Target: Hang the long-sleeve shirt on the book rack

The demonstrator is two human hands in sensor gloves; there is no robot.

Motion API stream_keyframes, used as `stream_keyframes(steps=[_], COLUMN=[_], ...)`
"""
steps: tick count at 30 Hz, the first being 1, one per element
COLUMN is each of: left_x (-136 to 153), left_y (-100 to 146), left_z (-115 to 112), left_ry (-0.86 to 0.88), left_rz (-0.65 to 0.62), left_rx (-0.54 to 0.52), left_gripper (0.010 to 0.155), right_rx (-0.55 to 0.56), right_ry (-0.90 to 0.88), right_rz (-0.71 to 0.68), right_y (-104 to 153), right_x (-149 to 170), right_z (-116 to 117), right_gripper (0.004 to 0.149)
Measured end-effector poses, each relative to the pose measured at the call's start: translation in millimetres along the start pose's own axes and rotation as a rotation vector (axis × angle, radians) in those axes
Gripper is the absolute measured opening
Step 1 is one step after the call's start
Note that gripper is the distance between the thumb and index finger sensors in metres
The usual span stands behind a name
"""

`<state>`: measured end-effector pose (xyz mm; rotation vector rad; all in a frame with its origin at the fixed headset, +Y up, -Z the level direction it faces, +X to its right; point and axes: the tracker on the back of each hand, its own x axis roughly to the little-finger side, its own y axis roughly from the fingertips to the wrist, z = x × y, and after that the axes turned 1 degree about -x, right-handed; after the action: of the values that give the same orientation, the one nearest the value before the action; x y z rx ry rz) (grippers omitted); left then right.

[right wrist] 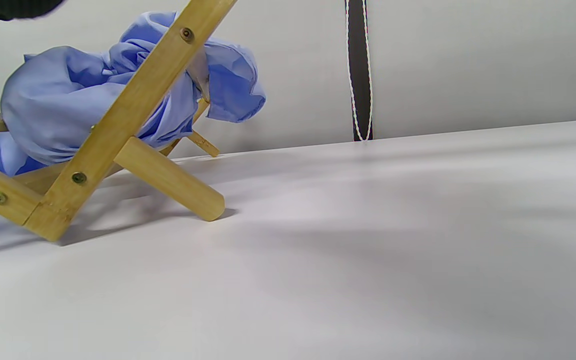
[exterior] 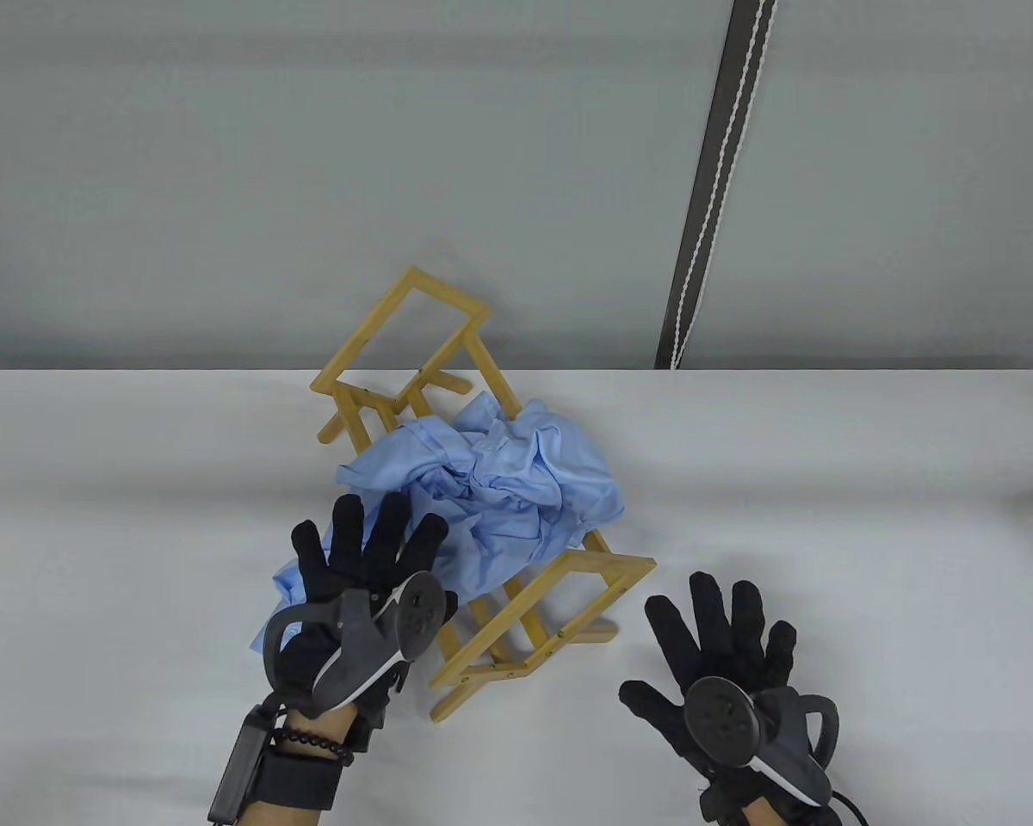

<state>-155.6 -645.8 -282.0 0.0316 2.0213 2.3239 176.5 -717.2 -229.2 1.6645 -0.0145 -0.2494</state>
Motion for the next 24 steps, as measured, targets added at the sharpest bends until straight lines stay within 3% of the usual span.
stream_keyframes(steps=[21,24], left_x=[-6.9,-6.8], left_y=[51.4,52.9], left_z=[-20.3,-21.8], left_ry=[0.098,0.112], left_rz=[-0.015,-0.031], left_rx=[-0.086,-0.054], left_gripper=[0.080,0.083], right_rx=[0.004,-0.003], right_ry=[0.030,0.034], right_rz=[0.005,0.004], right_y=[0.3,-0.6], right_x=[-0.7,-1.4], right_z=[-0.8,0.4], right_gripper=[0.086,0.086])
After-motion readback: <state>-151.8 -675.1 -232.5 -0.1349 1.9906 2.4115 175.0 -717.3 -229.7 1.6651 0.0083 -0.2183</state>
